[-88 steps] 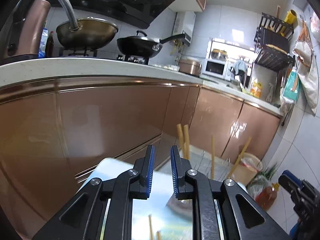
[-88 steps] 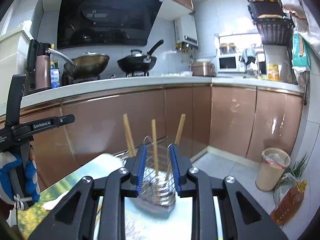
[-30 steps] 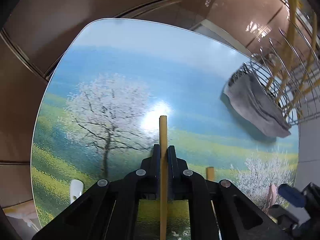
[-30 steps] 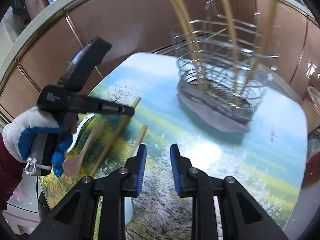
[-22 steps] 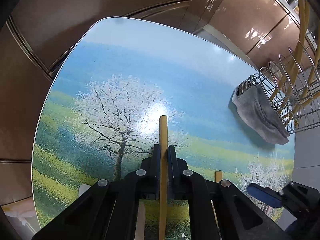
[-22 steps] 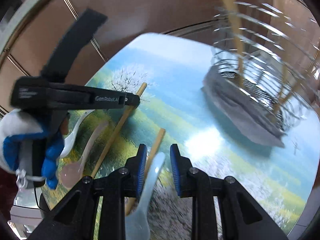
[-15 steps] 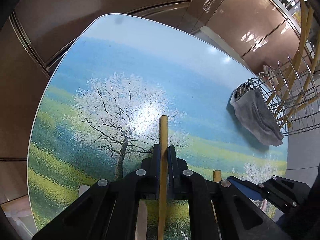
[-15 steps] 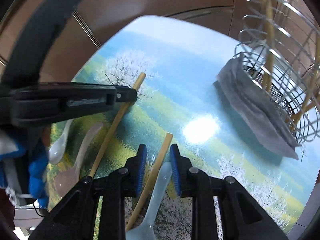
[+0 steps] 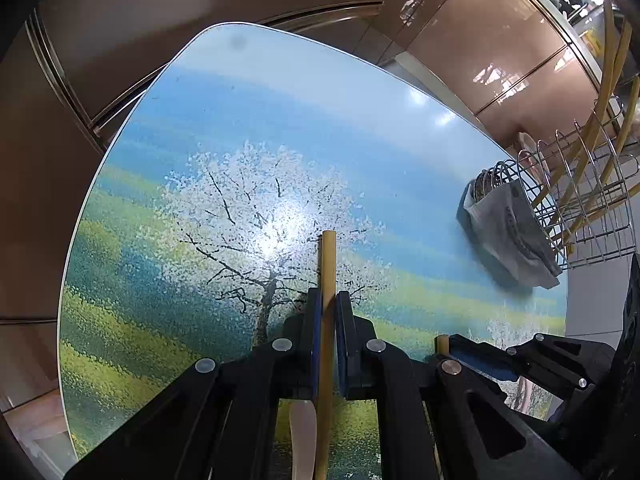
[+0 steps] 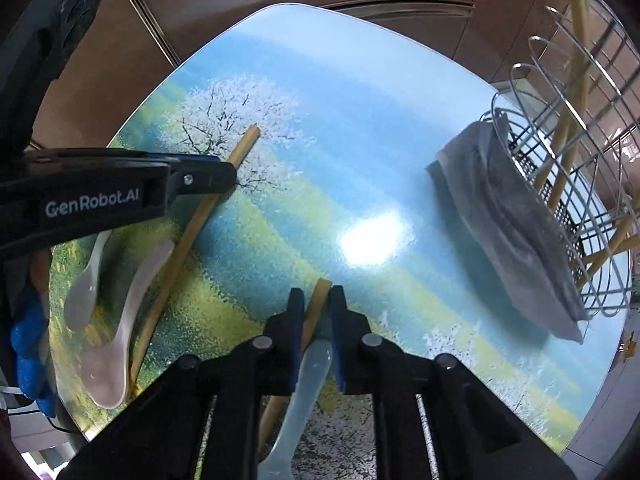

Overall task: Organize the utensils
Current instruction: 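Close the left tool on a chopstick while the right tool grasps another chopstick, then lift both chopsticks and carry them over the wire holder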

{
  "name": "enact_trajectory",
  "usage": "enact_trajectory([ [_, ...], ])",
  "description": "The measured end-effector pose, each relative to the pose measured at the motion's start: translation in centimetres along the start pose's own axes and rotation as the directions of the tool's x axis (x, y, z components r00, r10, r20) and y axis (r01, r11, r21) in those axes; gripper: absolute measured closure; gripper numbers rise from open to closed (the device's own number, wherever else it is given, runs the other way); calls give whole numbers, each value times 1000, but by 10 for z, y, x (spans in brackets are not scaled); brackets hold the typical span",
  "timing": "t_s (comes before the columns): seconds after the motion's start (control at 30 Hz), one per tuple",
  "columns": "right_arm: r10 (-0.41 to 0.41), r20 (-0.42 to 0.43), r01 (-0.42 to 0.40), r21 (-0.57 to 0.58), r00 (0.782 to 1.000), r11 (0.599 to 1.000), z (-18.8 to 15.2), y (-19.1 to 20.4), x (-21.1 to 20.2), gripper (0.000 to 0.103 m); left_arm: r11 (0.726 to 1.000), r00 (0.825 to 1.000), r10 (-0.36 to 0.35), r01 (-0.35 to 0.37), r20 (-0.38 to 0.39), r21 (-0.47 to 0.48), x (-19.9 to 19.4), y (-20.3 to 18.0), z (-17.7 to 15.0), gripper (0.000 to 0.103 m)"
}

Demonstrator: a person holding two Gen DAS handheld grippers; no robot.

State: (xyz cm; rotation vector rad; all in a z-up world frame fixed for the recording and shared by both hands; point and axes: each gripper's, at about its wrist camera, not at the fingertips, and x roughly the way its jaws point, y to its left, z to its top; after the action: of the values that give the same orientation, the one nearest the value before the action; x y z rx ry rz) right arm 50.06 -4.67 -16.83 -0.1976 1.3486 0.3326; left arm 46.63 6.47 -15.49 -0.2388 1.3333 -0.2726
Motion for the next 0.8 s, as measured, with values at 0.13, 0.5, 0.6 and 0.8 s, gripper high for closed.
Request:
enact_trajectory([
  [0.13, 65, 27, -67, 56, 998, 996, -3, -14, -2, 95, 1000, 1000, 15, -15, -5, 1, -3, -1, 0, 95],
  [0.5, 200, 199, -225, 110, 959, 968, -30, -38, -44, 96, 994, 994, 108, -108, 9, 19, -3, -38, -4, 97],
  [0.6, 218, 264, -253, 109, 940, 961, -42, -45, -65, 96, 998, 998, 63, -62, 26, -12, -1, -48, -11, 97],
  [0.8, 252, 392, -317, 110, 885, 942, -69, -58, -115, 96, 999, 991, -17, 21, 133, -29, -44, -55, -35, 97],
])
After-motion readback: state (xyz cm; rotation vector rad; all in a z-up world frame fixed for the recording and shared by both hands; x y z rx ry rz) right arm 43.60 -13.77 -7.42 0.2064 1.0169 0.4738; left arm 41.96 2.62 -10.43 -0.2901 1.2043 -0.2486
